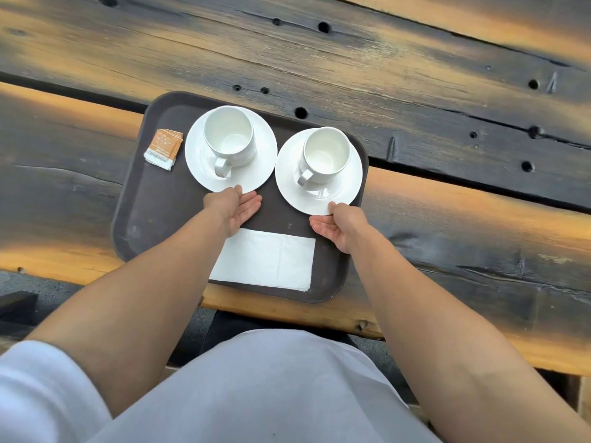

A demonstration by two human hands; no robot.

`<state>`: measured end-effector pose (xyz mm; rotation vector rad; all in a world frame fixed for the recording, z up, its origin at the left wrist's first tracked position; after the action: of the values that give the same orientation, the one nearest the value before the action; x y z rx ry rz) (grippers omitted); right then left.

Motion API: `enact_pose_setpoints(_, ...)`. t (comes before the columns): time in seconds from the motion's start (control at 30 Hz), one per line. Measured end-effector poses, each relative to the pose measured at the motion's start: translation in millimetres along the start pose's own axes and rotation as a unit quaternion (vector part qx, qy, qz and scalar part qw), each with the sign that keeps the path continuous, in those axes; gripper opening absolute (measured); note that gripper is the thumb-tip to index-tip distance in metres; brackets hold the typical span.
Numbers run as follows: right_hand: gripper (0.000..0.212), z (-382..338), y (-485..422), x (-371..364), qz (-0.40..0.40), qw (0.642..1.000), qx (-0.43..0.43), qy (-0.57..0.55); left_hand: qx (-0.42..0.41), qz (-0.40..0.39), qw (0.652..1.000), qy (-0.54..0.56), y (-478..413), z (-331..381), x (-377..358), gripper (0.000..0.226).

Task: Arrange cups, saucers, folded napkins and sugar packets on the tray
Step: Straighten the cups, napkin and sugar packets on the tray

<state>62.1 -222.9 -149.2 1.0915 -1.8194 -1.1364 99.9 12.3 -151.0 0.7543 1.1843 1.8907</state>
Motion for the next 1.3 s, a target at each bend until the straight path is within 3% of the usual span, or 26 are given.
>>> enact_pose_setpoints(0.3,0.039,7,3,5,-0.002,0.999,0.01,-0.046,-0.011,-0.02,0.999,-0.042,-1,-4,2,0.027)
enact_pose_setpoints(0.47,0.045,0,7,21,0.052,0.993,0.057,0.088,0.003,-0.007,0.994,-0.113,11,-7,4,0.038)
enact_pose_setpoints(0.57,0.039,-11,14,29,0.115,0.977,0.112,0.138,0.005,-0.047,0.989,-0.143,23,-11,-9,0.034)
enact_pose_setpoints(0.8,0.017,-38,32,24,0.125,0.964,0.209,0.103,-0.158,-0.076,0.959,-0.223,47,2,-55,0.009)
enact_pose_setpoints(0.9,0.009,-49,34,22,0.122,0.963,0.223,0.085,-0.267,-0.031,0.925,-0.269,45,24,-70,0.017)
enact_pose_setpoints(1.0,0.038,-62,34,18,0.095,0.96,0.249,0.083,-0.334,-0.01,0.891,-0.308,41,46,-81,0.023)
enact_pose_setpoints(1.13,0.08,-85,32,5,0.048,0.939,0.308,0.147,-0.341,-0.116,0.855,-0.374,44,50,-109,0.064)
enact_pose_setpoints(1.2,0.091,-91,31,0,0.036,0.933,0.315,0.167,-0.348,-0.155,0.829,-0.409,49,48,-119,0.074)
enact_pose_setpoints(1.3,0.096,-96,28,-5,0.019,0.931,0.314,0.186,-0.352,-0.181,0.822,-0.41,57,46,-125,0.077)
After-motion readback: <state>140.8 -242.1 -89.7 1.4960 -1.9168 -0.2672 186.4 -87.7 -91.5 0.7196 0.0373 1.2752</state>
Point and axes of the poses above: each hand's wrist, its own y-axis away from the middle knuckle, its own x-axis out of the back of the hand, z = x × y, the point moved 8 cm from there along -y, towards the middle knuckle, and after that the axes turned 5 degrees about z, right-handed, at the moved point
